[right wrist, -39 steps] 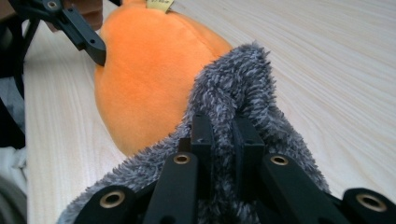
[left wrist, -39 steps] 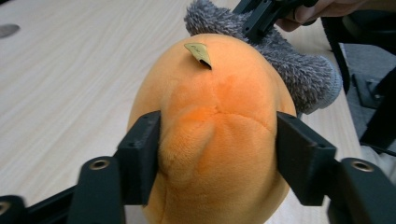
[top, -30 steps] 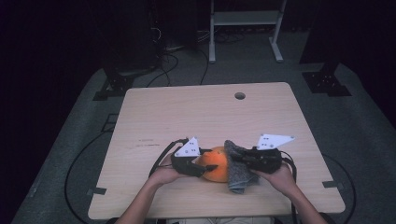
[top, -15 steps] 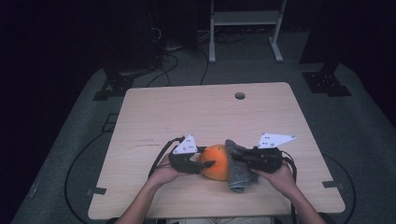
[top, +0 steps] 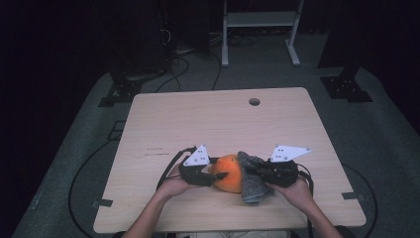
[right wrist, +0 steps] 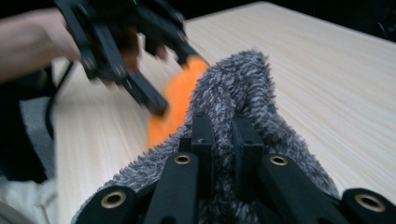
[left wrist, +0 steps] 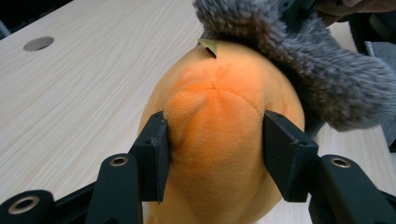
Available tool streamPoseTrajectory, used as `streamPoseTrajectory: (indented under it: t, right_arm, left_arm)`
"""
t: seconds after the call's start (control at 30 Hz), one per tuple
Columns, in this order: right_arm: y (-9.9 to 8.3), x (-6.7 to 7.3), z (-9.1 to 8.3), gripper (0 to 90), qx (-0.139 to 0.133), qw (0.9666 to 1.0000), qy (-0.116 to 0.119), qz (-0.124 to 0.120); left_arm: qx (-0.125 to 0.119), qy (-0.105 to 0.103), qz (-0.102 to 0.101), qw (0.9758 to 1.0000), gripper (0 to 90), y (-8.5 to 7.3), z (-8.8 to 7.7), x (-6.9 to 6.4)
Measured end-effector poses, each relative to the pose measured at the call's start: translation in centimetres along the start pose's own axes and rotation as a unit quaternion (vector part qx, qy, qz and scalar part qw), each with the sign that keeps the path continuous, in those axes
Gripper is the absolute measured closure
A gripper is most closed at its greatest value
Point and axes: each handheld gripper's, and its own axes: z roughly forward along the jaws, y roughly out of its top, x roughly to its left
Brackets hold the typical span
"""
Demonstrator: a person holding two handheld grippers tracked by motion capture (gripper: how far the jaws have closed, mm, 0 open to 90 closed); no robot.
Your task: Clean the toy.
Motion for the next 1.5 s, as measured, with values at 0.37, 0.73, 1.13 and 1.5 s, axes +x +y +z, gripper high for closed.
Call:
streamPoseTrajectory:
  t: [0.37,0.73,1.13,1.5]
  right_arm:
    - [0.2,-0.3,0.1,81.2,0.023,0.9997,-0.012,-0.004]
    - [1.5,0.8,0.7,80.9,0.030,0.9992,0.010,-0.024]
    - [1.9,0.2,1.2,81.6,0.053,0.9980,-0.010,-0.032]
    - [2.9,0.6,2.3,81.6,0.038,0.9985,0.020,-0.033]
  left_arm:
    - [-0.008,-0.001,-0.004,1.0000,43.0,0.0,0.1,0.0]
    - [-0.008,-0.005,0.011,0.9999,43.2,0.4,0.3,-0.7]
    - [-0.002,0.002,0.022,0.9997,44.3,0.5,-0.1,-0.6]
    - [0.004,0.012,0.038,0.9992,46.0,0.5,-0.2,-0.5]
